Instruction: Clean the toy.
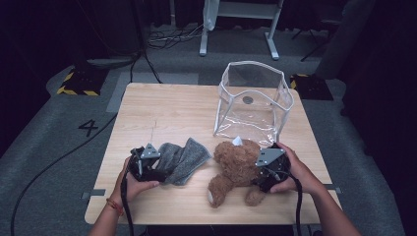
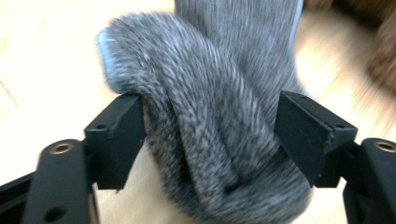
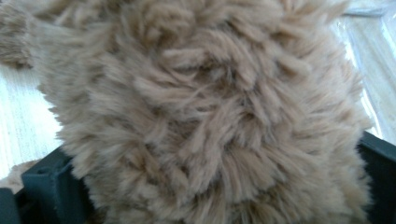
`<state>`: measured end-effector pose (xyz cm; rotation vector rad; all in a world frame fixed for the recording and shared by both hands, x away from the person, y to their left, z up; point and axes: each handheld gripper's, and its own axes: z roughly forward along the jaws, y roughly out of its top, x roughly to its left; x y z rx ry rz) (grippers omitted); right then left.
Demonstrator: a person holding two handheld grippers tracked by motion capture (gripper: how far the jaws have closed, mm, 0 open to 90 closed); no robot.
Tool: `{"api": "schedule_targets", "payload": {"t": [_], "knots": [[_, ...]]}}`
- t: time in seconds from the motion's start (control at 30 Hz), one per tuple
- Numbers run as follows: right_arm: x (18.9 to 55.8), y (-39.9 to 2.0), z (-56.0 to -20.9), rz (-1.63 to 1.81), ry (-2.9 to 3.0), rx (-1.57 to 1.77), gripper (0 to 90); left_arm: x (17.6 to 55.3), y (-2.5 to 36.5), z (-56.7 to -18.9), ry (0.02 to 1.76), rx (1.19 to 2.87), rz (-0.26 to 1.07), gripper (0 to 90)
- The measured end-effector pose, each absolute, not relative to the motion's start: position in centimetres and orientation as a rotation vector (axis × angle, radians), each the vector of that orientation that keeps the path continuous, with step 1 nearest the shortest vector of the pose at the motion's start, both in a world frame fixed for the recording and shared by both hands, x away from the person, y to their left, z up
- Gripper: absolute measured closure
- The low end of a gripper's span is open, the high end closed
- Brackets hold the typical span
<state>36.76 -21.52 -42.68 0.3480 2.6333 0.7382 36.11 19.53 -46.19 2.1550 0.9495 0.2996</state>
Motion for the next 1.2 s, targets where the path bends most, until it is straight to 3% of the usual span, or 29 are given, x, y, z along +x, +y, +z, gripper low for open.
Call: {"api": "schedule_targets", "payload": {"t": [0.13, 0.33, 0.7, 1.0, 1.1, 1.13, 1.2], "knots": [[37.0, -21.6, -42.9, 0.728, 2.646, 0.369, 1.7, 37.5, 17.5, -44.3, 0.893, 2.136, 0.288, 20.0], [37.0, -21.7, -43.1, 0.728, 2.648, 0.394, 16.4, 39.9, 14.3, -42.0, 0.796, 2.102, 0.292, 19.2], [36.5, -21.8, -43.1, 0.726, 2.631, 0.360, 27.7, 44.9, 5.9, -42.1, 0.698, 2.109, 0.203, 20.5], [36.0, -22.3, -42.9, 0.758, 2.622, 0.330, 35.3, 48.3, 2.5, -43.5, 0.728, 2.104, 0.205, 40.7], [36.0, -22.3, -42.8, 0.767, 2.621, 0.327, 35.3, 49.0, 2.0, -43.7, 0.737, 2.103, 0.215, 51.8], [36.0, -22.4, -42.8, 0.770, 2.622, 0.330, 35.3, 49.1, 1.8, -43.8, 0.739, 2.102, 0.232, 59.3], [35.9, -22.5, -42.8, 0.769, 2.625, 0.332, 35.3, 49.5, 1.8, -43.8, 0.770, 2.083, 0.244, 63.1]]}}
